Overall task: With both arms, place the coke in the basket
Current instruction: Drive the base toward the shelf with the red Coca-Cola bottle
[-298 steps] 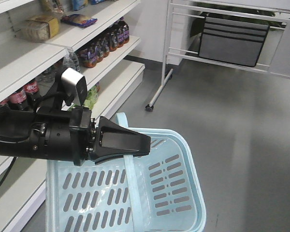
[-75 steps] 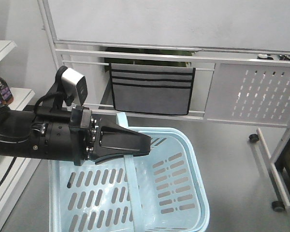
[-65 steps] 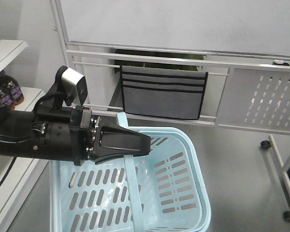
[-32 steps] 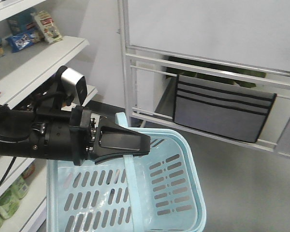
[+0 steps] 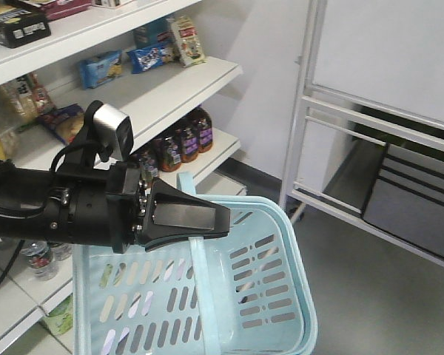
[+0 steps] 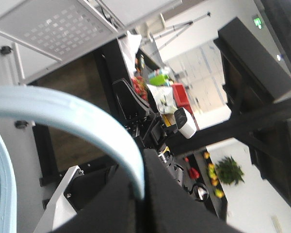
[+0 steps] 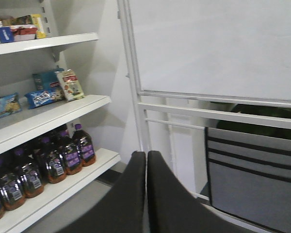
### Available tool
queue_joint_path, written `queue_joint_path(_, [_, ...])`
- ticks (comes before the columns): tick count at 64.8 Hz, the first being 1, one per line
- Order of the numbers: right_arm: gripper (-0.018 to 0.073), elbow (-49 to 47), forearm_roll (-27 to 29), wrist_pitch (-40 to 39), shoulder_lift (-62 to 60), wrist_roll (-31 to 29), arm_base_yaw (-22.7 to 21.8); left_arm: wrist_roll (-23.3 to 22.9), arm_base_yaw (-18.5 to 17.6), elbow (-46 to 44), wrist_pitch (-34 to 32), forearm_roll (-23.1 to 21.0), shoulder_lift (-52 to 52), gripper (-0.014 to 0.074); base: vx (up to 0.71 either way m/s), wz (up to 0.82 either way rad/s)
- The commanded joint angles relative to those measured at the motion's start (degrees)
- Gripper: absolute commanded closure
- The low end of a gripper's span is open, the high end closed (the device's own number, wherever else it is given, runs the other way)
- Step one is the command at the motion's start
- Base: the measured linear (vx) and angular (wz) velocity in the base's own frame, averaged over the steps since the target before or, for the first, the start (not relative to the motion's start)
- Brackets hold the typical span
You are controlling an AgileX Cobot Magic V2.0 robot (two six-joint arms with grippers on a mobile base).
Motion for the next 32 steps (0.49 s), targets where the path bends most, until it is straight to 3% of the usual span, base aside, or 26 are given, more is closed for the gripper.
queue_joint_path(1, [0.0564, 0.87, -0.29, -4.06, -0.86, -0.33, -0.25, 0.45, -0.27, -1.51, 3.7, -5.36, -1.95, 0.0604, 0.11, 0.5])
queue_joint_path(32, [0.0564, 0.87, -0.29, -4.06, -0.86, -0.33, -0.25, 0.45, -0.27, -1.51, 3.7, -5.36, -1.95, 0.0604, 0.11, 0.52])
